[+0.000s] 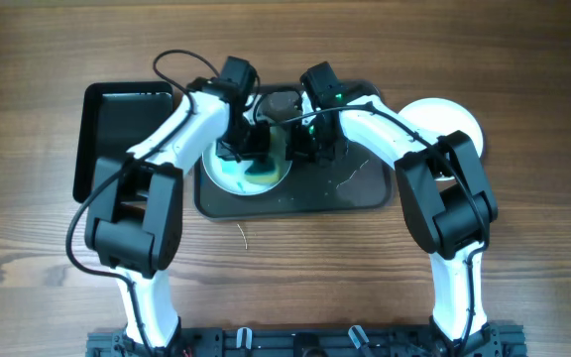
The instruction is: Clean dirty plates on tray and stack at the side
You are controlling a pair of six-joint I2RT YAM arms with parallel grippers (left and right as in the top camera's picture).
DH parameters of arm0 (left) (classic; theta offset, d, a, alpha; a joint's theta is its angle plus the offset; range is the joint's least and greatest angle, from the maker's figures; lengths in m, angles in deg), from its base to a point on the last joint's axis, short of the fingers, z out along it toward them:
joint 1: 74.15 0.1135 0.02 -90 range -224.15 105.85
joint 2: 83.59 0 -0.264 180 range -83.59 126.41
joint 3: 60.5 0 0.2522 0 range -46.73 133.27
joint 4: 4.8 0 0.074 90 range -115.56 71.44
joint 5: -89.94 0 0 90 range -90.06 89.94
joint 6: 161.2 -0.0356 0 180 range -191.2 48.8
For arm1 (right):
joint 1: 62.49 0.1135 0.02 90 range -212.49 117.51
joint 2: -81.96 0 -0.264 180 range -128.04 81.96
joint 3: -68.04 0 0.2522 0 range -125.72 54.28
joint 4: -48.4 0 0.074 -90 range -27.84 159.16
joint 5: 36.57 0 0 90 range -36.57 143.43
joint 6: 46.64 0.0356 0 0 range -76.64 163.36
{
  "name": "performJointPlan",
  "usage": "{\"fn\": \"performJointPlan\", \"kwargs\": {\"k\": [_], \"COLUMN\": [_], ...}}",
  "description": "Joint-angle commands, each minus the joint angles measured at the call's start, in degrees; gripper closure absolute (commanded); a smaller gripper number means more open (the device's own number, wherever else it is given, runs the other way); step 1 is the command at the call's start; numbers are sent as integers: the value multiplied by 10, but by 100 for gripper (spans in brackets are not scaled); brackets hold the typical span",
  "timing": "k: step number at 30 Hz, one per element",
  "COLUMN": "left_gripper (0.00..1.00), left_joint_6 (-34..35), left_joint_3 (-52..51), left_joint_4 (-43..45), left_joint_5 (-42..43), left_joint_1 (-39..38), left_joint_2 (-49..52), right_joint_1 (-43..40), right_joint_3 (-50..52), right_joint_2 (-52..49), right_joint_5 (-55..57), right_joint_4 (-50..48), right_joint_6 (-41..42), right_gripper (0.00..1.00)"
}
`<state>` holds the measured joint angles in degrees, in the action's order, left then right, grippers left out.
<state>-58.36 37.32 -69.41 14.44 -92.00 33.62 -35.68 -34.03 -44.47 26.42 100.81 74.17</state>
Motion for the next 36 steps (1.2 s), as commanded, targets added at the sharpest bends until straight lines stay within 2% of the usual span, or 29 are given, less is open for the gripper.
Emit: {"fn": "performJointPlan", "kwargs": {"k": [1,5,12,24,36], "left_gripper": [96,96,96,96,96], "left_joint_6": [62,75,71,72,71], "left_joint_3": [46,51,51,50,50], "left_joint_4": [-16,-20,-19,-3,-4], "left_joint_5": [-45,-84,-83,-75,-75], "left_joint_1": [45,72,76,79,78], "left_joint_2": [-6,-29,-41,-41,-41], "right_joint_1": [-2,-2,-2,15,154], "right_joint_3": [16,16,16,16,16], "right_joint_2": [-19,2,73,228,281], "right_joint_5": [18,28,156,525,928], "right_joint_4": [0,3,41,129,161], "right_joint_6": [6,-23,-38,-68,-69], "right_gripper": [96,96,96,96,96]}}
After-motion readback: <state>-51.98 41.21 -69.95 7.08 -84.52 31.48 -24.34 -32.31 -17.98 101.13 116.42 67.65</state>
